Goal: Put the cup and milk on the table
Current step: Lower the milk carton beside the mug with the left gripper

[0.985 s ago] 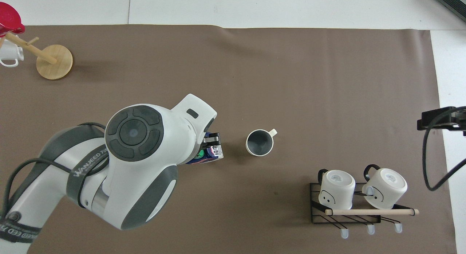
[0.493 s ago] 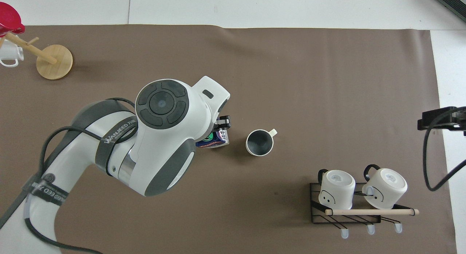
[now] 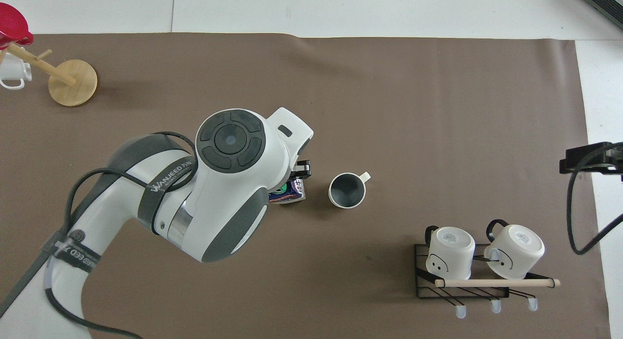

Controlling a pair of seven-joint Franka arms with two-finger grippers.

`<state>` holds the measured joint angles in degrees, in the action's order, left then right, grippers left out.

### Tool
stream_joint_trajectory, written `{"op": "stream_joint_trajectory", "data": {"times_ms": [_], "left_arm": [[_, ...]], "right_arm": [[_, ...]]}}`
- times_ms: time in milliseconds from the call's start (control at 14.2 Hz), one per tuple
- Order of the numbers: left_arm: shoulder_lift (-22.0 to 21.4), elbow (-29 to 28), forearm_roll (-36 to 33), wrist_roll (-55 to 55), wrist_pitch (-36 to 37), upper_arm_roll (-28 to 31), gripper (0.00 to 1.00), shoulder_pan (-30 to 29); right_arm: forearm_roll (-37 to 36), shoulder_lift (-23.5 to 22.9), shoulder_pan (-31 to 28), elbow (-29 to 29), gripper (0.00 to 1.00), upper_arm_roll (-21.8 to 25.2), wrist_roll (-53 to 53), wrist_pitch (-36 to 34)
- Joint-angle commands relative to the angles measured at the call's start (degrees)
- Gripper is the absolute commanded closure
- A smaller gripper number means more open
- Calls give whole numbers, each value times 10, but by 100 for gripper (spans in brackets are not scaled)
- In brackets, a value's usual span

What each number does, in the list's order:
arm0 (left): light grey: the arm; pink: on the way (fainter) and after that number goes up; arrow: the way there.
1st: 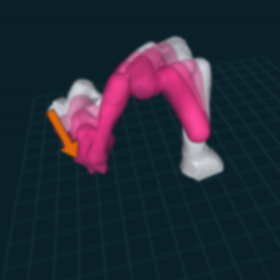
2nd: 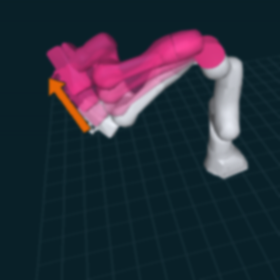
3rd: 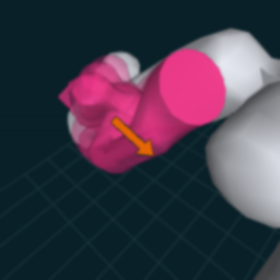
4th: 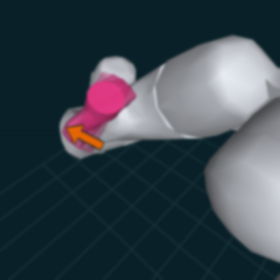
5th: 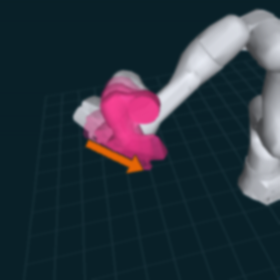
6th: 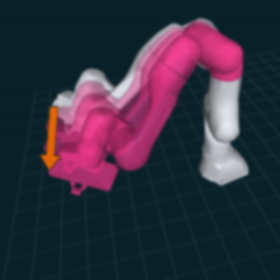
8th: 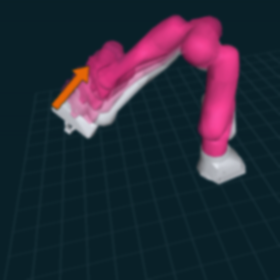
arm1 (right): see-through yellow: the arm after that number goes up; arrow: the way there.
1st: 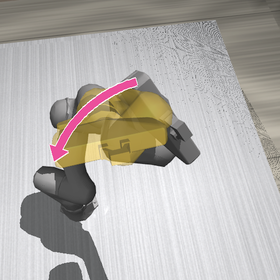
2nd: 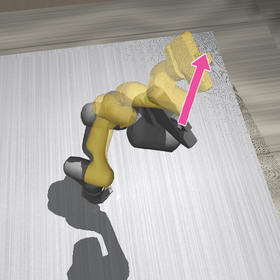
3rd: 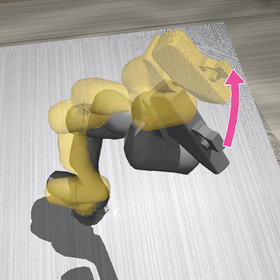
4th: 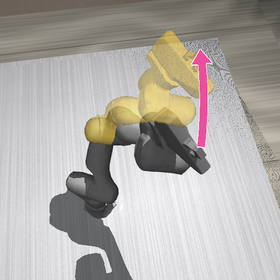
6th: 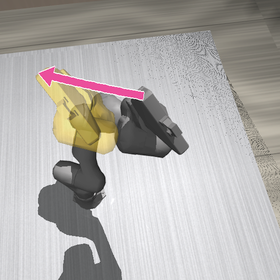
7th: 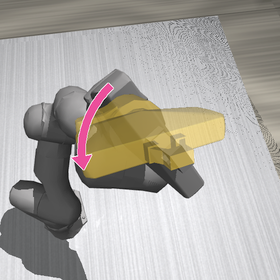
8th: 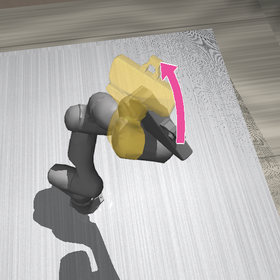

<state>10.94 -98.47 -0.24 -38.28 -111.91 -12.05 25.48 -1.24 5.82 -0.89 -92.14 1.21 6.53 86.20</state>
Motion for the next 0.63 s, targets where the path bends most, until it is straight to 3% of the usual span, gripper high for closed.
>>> {"op": "stream_joint_trajectory", "data": {"times_ms": [0,563], "left_arm": [[6,11,-27,-4,14,8,42,13],[3,-6,-27,0,6,8,37,13]], "right_arm": [[4,9,-7,-10,0,-2,-8,10],[4,9,-7,-10,0,2,-8,10]]}}
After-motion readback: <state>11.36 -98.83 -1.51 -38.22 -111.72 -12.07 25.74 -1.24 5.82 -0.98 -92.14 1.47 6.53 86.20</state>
